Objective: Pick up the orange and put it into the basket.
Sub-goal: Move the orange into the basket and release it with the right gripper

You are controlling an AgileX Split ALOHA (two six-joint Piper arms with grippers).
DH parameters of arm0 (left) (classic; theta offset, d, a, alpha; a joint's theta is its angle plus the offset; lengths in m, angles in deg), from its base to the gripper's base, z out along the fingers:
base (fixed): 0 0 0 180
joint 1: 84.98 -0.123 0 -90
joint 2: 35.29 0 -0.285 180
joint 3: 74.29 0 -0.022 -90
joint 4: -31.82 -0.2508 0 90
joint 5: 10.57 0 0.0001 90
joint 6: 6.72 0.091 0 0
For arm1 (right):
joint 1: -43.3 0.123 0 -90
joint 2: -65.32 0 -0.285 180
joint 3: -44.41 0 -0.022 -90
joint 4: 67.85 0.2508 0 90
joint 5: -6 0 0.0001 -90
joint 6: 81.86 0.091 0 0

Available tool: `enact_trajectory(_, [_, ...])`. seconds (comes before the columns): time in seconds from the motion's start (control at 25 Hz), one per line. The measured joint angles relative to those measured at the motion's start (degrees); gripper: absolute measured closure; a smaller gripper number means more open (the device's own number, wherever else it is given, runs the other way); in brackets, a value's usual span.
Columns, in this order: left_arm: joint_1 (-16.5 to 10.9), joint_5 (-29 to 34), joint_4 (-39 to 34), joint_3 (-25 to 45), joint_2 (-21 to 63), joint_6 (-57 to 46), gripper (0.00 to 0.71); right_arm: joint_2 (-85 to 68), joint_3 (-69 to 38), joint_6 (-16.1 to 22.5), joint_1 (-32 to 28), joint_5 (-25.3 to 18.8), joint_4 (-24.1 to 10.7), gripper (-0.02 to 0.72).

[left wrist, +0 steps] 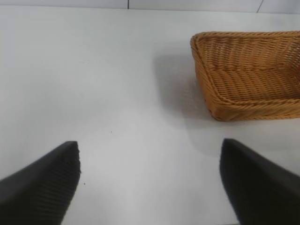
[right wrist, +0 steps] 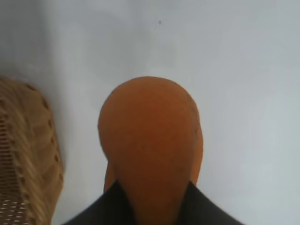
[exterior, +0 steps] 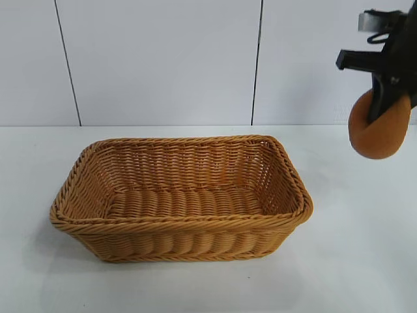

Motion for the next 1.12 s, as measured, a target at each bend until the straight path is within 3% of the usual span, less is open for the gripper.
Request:
enact_trajectory(0.16, [0.00,0.00,0.00,0.00,0.00,0.00,0.128,-3.16,0.00,-0.71,1.24,-0.01,2.15,0.652])
enact_trajectory(0.36, [0.00,0.00,0.00,0.00,0.00,0.00,0.128,-4.00,0.00,-0.89,8.79,0.47,3.86,0.652])
enact_trajectory(0.8, [0.00,0.00,0.00,0.00,0.00,0.00,0.128,-1.81,0.00,2.85,28.83,10.61,5.39,0.652])
enact_trajectory(1.12, [0.00,0.00,0.00,0.00,0.00,0.00,0.128,7.55,-0.05,4.07,32.73,18.52,5.34,0.652])
